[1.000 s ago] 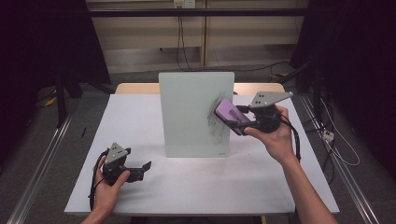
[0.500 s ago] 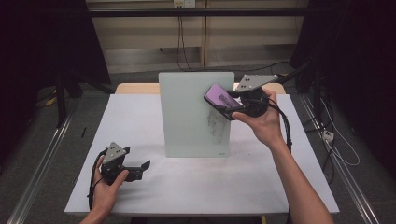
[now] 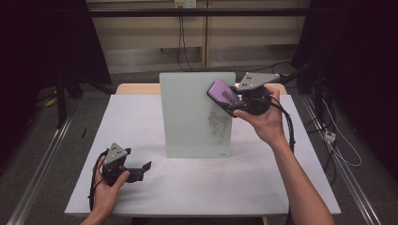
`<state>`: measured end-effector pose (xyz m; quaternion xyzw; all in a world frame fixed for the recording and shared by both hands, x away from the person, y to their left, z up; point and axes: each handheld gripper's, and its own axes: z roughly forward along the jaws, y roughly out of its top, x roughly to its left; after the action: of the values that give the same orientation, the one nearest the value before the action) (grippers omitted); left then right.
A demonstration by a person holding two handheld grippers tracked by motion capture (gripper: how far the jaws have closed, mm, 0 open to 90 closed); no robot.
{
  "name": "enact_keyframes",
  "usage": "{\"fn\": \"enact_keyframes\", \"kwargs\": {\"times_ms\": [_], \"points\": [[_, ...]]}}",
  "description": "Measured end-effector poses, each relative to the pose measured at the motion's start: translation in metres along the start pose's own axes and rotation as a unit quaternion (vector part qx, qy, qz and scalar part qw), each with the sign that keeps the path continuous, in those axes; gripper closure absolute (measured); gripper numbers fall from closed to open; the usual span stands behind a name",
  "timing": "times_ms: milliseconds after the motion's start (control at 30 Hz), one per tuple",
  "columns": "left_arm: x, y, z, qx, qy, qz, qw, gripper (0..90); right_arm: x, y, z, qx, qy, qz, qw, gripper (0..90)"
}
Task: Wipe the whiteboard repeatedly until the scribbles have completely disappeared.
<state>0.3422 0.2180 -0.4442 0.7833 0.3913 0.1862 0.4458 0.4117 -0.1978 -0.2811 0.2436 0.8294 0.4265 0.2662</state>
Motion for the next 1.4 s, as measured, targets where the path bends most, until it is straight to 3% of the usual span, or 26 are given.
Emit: {"fn": "enact_keyframes", "kwargs": {"times_ms": [500,733,1133,1267,1400], "points": [[-0.001,0.0,0.001,0.004,0.0,0.003,1.0,5.0,0.011,-0.021,0.01,0.013,0.024,0.008,0.9996,41.8],[0.0,0.0,0.001,0.005,0.001,0.003,1.0,5.0,0.015,-0.021,0.013,0.032,0.038,0.003,0.9988,41.8],[-0.001,0.0,0.001,0.006,0.0,0.004,1.0,5.0,-0.005,-0.012,-0.007,-0.013,-0.009,0.031,0.9994,41.8],[0.0,0.0,0.0,0.004,0.002,0.003,1.0,5.0,-0.007,-0.017,-0.01,-0.009,-0.012,0.03,0.9994,41.8],[0.0,0.0,0.001,0.006,0.002,0.003,1.0,5.0,0.001,-0.027,-0.006,0.006,-0.003,0.028,0.9996,41.8]]}}
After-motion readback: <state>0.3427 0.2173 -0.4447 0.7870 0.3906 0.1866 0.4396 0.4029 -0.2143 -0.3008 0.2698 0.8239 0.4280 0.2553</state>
